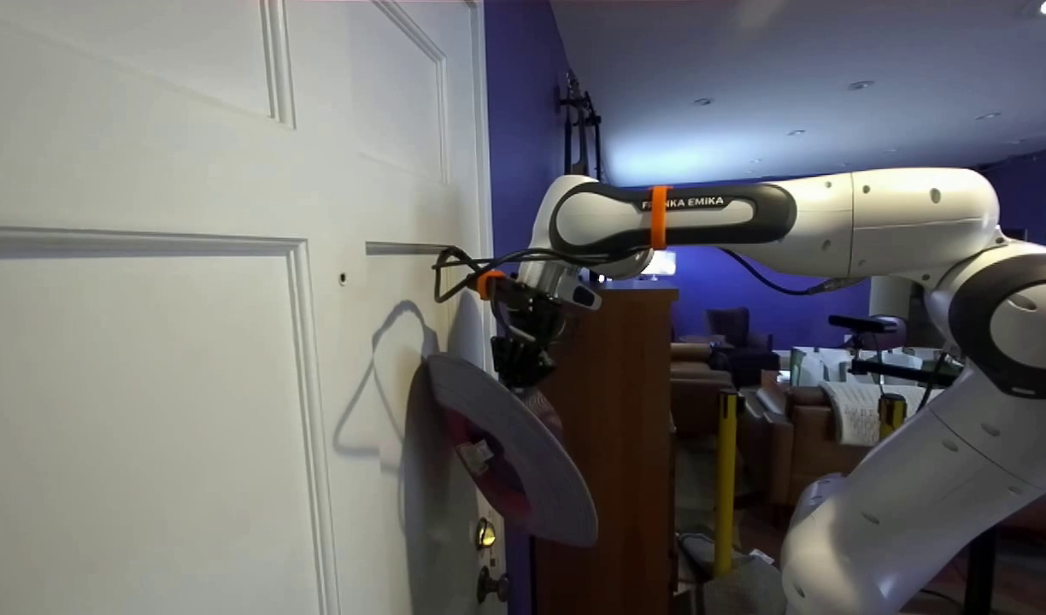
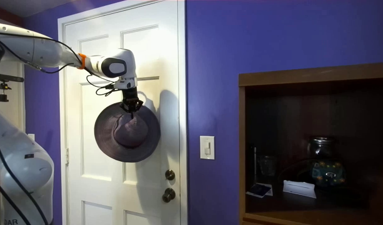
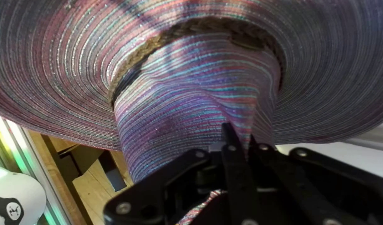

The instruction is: Hang the hat on the hook on the door

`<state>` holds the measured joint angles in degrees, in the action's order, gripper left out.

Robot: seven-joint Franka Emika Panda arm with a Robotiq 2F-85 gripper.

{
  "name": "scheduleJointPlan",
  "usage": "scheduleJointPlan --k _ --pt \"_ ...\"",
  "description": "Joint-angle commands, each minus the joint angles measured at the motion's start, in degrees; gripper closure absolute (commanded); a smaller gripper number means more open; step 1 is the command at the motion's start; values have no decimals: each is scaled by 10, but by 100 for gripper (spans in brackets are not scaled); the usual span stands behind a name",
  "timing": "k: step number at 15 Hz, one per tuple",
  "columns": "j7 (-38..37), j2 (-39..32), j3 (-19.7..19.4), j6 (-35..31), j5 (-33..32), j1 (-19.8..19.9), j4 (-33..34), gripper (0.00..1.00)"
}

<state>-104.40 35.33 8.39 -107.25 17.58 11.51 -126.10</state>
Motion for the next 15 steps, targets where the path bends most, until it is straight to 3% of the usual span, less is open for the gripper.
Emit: scheduleJointPlan --k 1,10,15 --pt "-8 -2 -13 -1 -10 -18 1 99" --pt "-96 -10 17 -21 17 -57 -11 99" --pt "-192 -14 51 -67 29 -79 -39 99"
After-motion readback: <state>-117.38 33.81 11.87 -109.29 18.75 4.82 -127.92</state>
